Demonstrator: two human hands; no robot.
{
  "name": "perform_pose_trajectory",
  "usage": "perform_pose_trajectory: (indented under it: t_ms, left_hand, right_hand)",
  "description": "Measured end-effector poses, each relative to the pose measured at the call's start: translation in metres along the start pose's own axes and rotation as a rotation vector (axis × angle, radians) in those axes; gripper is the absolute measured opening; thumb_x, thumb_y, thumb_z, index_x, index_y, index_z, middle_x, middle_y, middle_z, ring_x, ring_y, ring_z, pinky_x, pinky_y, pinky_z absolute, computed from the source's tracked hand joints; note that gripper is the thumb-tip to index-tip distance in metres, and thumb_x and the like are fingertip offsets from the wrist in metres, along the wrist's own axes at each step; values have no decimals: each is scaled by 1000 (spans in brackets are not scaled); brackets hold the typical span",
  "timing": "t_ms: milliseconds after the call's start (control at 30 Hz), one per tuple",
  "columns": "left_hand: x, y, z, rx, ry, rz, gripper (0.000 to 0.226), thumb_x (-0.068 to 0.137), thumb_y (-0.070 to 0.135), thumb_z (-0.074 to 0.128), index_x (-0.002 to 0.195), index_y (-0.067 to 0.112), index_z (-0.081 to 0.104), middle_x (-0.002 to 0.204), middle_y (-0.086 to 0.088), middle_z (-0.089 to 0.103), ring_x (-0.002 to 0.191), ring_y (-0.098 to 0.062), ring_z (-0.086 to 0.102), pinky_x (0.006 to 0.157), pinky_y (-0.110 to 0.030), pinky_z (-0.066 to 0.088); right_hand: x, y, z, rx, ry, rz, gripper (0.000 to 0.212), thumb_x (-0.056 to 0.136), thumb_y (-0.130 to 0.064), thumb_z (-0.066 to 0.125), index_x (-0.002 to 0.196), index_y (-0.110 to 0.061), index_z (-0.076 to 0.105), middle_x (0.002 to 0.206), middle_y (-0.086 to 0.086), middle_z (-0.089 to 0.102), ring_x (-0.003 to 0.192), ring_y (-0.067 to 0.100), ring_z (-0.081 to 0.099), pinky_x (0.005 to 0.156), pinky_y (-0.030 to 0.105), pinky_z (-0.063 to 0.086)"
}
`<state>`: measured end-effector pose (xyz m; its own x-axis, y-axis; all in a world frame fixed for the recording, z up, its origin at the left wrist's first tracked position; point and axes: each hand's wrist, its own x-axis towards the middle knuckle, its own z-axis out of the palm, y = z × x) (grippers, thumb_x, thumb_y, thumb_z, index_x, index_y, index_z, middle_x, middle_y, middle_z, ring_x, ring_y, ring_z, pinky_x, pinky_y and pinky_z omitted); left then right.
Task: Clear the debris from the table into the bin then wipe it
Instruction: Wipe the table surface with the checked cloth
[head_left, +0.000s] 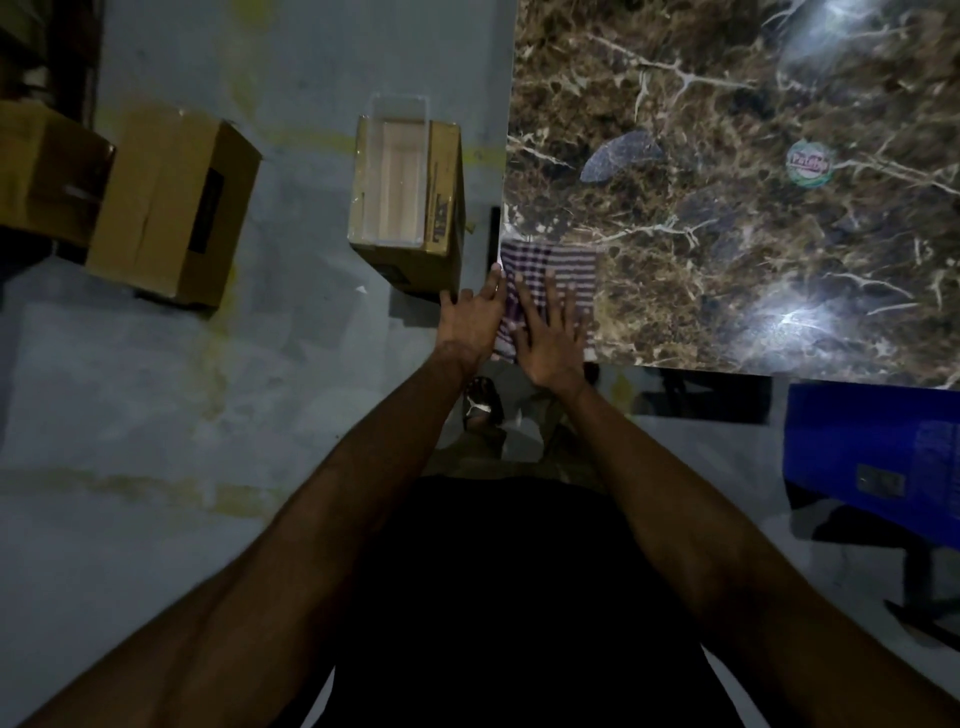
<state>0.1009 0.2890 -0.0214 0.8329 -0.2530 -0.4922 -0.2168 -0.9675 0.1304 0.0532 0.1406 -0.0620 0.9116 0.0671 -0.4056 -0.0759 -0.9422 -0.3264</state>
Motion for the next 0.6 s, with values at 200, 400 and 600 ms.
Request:
perform_pose_trajectory:
  t_ms: [200,400,600]
  left_hand:
    - [1,-1,-1,73,-64,25,134,69,41,93,163,12,1,173,-6,4,133,-39,50,107,-63,39]
    - [1,6,1,86,-69,-21,128,75,33,89,164,13,0,173,-3,-1,134,-39,48,108,-61,38]
    - [-2,7,-2,49,-87,-45,132,76,30,89,163,14,-7,173,0,-6,131,-38,52,106,-62,39]
  right_hand:
    - [-5,60,-36,22,-4,106,68,100,-69,19,162,-48,-1,173,1,-13,158,34,-14,124,63,-6]
    - [54,1,-29,59,37,82,63,105,-60,19,163,-45,2,173,5,-13,158,38,-13,122,68,-4]
    - [1,55,-28,-22,-14,-31,63,102,-66,18,161,-52,0,173,-1,-11,158,34,-14,125,63,-4]
